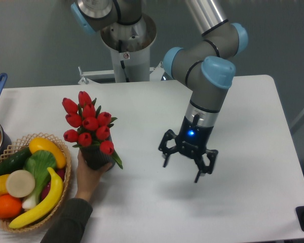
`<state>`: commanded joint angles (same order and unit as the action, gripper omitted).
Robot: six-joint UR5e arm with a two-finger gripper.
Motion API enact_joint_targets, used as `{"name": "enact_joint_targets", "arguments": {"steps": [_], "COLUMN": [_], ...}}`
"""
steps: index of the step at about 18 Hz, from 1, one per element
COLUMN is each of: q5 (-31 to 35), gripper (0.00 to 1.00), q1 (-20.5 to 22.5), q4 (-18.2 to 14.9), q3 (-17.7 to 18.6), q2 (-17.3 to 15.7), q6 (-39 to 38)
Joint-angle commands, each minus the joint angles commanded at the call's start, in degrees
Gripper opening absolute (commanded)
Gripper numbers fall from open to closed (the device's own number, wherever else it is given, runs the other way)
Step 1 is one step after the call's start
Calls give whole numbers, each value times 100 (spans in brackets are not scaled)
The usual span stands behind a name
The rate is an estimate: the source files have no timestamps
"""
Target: Insert the flowers into the vase
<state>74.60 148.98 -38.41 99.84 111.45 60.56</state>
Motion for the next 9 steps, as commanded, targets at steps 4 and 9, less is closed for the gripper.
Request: {"name": "enact_joint_targets", "arguments": {"steps": [4, 9], "q5": [959, 1118], "gripper": [100, 100], "q1": [-141, -97], "q4": [-88, -185], "q3": [140, 457], "q2": [-44, -246], "q6": [9, 44]}}
